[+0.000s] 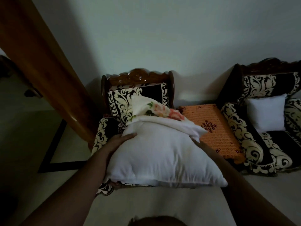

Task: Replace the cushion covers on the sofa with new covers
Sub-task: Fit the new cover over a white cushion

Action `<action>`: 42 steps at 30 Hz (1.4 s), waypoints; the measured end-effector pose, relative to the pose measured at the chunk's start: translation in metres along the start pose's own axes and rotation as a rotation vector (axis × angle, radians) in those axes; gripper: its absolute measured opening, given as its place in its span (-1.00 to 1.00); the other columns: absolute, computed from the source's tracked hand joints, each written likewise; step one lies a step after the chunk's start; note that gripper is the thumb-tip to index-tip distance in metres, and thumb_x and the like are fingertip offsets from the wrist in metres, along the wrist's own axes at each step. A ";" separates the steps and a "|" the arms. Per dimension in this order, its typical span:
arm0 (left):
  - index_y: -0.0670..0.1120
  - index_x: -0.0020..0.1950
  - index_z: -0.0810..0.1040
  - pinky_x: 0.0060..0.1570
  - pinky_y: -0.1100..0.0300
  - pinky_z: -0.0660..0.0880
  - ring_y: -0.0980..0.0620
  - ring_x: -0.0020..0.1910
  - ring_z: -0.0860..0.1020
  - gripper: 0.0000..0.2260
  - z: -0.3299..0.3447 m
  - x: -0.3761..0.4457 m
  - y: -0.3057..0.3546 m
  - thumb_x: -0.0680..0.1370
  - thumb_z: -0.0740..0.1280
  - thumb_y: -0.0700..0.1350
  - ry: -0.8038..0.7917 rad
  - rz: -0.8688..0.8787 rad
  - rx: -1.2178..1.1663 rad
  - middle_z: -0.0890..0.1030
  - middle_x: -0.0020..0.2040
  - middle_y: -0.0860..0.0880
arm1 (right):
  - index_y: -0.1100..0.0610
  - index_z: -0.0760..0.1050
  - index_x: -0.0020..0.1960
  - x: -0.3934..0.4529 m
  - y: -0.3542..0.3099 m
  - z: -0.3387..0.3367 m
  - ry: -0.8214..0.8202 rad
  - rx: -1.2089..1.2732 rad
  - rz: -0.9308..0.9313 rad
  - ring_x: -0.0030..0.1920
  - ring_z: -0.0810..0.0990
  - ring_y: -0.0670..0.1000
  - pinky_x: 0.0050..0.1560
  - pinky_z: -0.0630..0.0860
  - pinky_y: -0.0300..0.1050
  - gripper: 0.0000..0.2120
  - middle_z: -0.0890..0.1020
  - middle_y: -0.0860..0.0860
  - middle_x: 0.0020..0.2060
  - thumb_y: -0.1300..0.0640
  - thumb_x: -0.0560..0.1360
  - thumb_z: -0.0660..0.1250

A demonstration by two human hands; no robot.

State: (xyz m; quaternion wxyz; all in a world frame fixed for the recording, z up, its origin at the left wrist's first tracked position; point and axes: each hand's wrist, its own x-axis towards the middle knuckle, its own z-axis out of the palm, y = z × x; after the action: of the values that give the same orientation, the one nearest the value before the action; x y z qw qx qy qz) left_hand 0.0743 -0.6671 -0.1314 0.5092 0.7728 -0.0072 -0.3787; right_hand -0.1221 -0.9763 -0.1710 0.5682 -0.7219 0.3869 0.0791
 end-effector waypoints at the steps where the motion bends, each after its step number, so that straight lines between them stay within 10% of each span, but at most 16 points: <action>1: 0.03 0.25 0.57 0.02 0.10 0.55 -0.02 0.03 0.63 -0.44 0.000 0.003 -0.001 0.35 0.58 0.24 0.029 0.012 0.022 0.67 0.06 0.01 | 0.13 0.22 0.59 0.002 0.007 0.005 -0.022 -0.025 0.027 0.52 0.30 0.16 0.47 0.26 -0.04 -0.26 0.31 0.14 0.55 -0.30 0.58 0.20; 6: 0.02 0.25 0.61 -0.06 0.10 0.59 -0.02 0.03 0.69 -0.46 0.017 0.003 0.005 0.31 0.65 0.02 0.112 0.178 -0.092 0.71 0.08 0.03 | 0.00 0.34 0.45 -0.023 0.003 0.036 -0.080 -0.083 0.169 0.12 0.56 0.14 0.00 0.58 0.13 -0.47 0.52 0.08 0.25 -0.31 0.63 0.12; 11: -0.01 0.24 0.60 -0.01 -0.03 0.64 -0.11 -0.01 0.67 -0.43 0.045 0.014 0.010 0.25 0.61 -0.09 0.272 0.094 -0.245 0.69 0.09 -0.05 | -0.15 0.13 0.59 -0.057 -0.023 0.088 -0.214 -0.002 -0.472 0.48 0.38 0.04 0.39 0.43 0.12 -0.16 0.34 -0.05 0.51 -0.50 0.42 0.22; 15: -0.03 0.32 0.53 0.07 -0.07 0.59 -0.18 0.08 0.60 -0.39 0.047 0.024 0.023 0.30 0.62 -0.16 0.414 0.051 -0.379 0.60 0.19 -0.12 | 0.22 -0.09 0.64 -0.064 -0.004 0.137 -0.007 -0.237 -0.900 0.62 0.08 0.17 0.57 0.12 0.19 0.33 0.05 0.15 0.63 -0.50 0.22 0.44; 19: -0.01 0.33 0.48 0.06 -0.03 0.55 -0.18 0.05 0.55 -0.42 0.064 0.018 0.038 0.38 0.57 -0.25 0.480 0.072 -0.483 0.54 0.10 -0.09 | 0.12 -0.09 0.65 -0.064 0.011 0.157 0.316 -0.263 -0.808 0.61 0.13 0.17 0.55 0.17 0.23 0.37 0.12 0.13 0.62 -0.49 0.15 0.52; 24: 0.03 0.44 0.40 0.18 0.00 0.56 -0.06 0.12 0.56 -0.52 0.075 0.005 0.066 0.56 0.44 -0.05 0.444 0.313 -0.339 0.58 0.18 -0.02 | -0.17 0.43 0.31 -0.065 -0.019 0.134 0.502 0.250 -0.701 0.21 0.54 -0.31 0.17 0.55 -0.21 -0.36 0.57 -0.30 0.18 0.12 0.35 0.63; 26: 0.04 0.49 0.34 0.02 0.12 0.52 -0.01 0.10 0.56 -0.53 0.058 0.005 0.063 0.63 0.30 0.15 0.499 0.480 -0.085 0.56 0.19 0.00 | -0.21 0.48 0.31 -0.061 -0.028 0.111 0.516 0.312 -0.654 0.21 0.58 -0.24 0.20 0.53 -0.13 -0.45 0.62 -0.22 0.17 0.06 0.40 0.58; 29: 0.01 0.53 0.32 0.14 0.04 0.49 -0.12 0.32 0.50 -0.44 0.025 0.022 0.040 0.62 0.22 0.27 0.641 0.490 0.296 0.43 0.44 -0.10 | 0.03 0.54 0.34 -0.054 -0.032 0.082 0.370 0.430 -0.627 0.18 0.66 0.01 0.19 0.59 0.07 -0.53 0.68 0.01 0.16 0.19 0.46 0.53; 36: 0.01 0.38 0.52 0.16 0.02 0.54 -0.09 0.20 0.60 -0.68 0.000 0.039 0.045 0.66 0.27 0.07 0.461 0.471 0.452 0.64 0.25 -0.04 | 0.09 0.61 0.17 -0.059 -0.028 0.060 0.341 0.552 -0.587 0.02 0.70 -0.04 -0.10 0.58 -0.32 -0.62 0.74 -0.08 -0.04 0.45 0.47 0.40; 42: -0.09 0.22 0.62 -0.02 0.14 0.47 -0.11 0.08 0.62 -0.78 0.007 0.041 0.044 0.67 0.26 -0.05 0.534 0.569 0.572 0.69 0.10 -0.09 | -0.10 0.34 0.46 -0.056 -0.023 0.057 0.388 0.472 -0.525 0.15 0.55 -0.28 0.18 0.45 -0.12 -0.38 0.57 -0.26 0.21 0.18 0.50 0.49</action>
State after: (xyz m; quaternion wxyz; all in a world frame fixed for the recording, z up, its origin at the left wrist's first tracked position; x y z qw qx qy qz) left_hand 0.1154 -0.7096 -0.1215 0.3437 0.9195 -0.1910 0.0044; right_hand -0.1272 -0.8988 -0.1425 0.6357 -0.6474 0.2972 -0.2974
